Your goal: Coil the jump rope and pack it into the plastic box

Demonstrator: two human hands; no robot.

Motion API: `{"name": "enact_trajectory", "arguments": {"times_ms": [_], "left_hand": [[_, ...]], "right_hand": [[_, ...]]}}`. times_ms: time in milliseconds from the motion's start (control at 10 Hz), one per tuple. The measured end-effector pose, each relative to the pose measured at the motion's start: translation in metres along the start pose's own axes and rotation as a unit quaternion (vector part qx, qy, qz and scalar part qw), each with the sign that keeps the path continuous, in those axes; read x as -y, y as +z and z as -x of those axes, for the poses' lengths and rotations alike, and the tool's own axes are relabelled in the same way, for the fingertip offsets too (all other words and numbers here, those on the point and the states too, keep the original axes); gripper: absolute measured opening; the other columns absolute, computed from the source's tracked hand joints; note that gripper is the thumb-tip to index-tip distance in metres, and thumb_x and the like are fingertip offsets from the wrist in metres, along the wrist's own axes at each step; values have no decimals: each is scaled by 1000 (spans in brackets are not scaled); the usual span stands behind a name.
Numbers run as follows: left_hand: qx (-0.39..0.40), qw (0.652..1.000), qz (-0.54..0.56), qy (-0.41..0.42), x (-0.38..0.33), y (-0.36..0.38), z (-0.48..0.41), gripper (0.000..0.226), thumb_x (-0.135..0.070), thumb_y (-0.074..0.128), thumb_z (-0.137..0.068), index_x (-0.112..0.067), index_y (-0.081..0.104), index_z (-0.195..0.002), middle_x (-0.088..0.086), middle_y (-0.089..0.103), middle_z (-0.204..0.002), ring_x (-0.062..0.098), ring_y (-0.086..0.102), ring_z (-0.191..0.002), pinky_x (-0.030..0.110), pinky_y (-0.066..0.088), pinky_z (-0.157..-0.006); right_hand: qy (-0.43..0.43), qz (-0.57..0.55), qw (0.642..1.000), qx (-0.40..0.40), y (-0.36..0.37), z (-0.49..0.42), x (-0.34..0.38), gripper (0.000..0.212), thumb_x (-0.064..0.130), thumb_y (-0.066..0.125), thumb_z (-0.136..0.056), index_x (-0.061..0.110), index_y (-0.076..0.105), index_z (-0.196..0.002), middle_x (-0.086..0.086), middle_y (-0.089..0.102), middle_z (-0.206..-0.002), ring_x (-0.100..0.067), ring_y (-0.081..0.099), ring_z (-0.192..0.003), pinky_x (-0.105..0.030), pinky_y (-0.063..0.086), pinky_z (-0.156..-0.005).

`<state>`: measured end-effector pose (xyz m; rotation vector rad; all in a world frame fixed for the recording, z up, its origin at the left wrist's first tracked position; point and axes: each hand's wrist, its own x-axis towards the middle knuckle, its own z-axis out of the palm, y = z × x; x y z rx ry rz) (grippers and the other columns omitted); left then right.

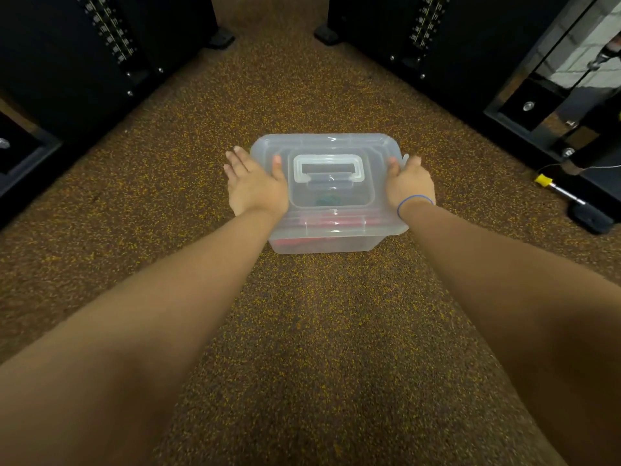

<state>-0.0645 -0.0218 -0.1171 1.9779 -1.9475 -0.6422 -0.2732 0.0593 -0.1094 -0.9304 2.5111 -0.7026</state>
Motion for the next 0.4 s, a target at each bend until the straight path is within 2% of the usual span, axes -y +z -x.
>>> {"name": "enact_trajectory", "arguments": {"times_ms": [100, 200, 300, 400], "left_hand": [[22, 999, -17, 36, 1, -4, 4, 73, -49, 23, -95, -3, -1, -146, 16, -1, -157, 33, 0, -145, 40, 5, -117], [111, 993, -18, 31, 2, -19, 8, 73, -50, 21, -95, -5, -5, -146, 15, -7, -157, 30, -6, -145, 40, 2, -117], [178, 984, -9, 1, -7, -39, 11, 76, -53, 21, -94, -6, -7, -146, 13, -8, -158, 30, -4, -145, 42, 4, -117], [251, 967, 10, -45, -29, -75, 14, 78, -57, 19, -93, -7, -5, -147, 13, -1, -158, 33, 6, -144, 45, 11, -116]], "right_hand": [[0, -1, 1000, 30, -2, 1, -1, 53, 36, 31, -99, 0, 29, -138, -22, 41, -141, -38, 45, -124, -43, 37, -97], [11, 19, 996, 81, -12, 5, 8, 60, 35, 31, -99, 3, 14, -147, -20, 26, -150, -38, 35, -133, -46, 32, -105], [16, 46, 992, 116, -28, 12, 25, 61, 33, 34, -99, 10, 9, -149, -20, 24, -151, -39, 35, -133, -47, 32, -106], [14, 43, 986, 158, -50, 23, 47, 65, 29, 39, -97, 17, 4, -150, -19, 27, -150, -38, 37, -132, -45, 37, -103]]}}
